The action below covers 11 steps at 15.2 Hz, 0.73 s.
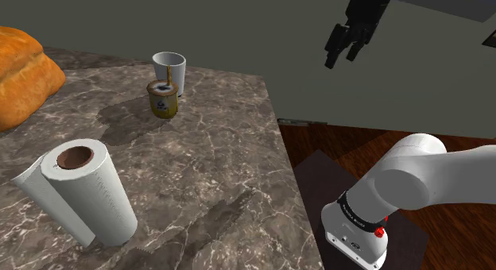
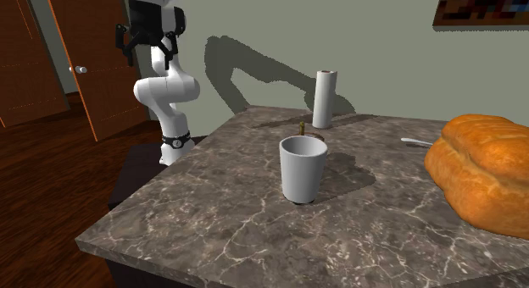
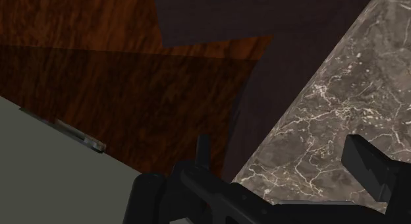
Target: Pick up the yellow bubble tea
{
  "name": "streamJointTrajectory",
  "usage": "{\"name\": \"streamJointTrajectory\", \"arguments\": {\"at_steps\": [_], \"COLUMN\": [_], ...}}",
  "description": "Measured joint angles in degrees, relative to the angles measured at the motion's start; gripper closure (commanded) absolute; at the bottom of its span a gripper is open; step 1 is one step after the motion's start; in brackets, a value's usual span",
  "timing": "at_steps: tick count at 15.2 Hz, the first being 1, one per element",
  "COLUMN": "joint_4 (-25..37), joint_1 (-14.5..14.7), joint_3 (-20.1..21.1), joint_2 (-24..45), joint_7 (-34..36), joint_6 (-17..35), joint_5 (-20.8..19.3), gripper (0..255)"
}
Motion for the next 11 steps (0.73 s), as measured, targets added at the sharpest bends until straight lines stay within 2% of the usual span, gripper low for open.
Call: {"name": "streamJointTrajectory", "arguments": {"at_steps": [5,11], "joint_4": [1.37,4.97], "joint_1": [1.54,4.01], "joint_3": [1.58,4.12], "joint_2": [4.56,15.75], "joint_7": [0.29,0.03], "joint_6": [2.96,10.32], "joint_5": [1.62,3.71], "gripper": [0,0]}}
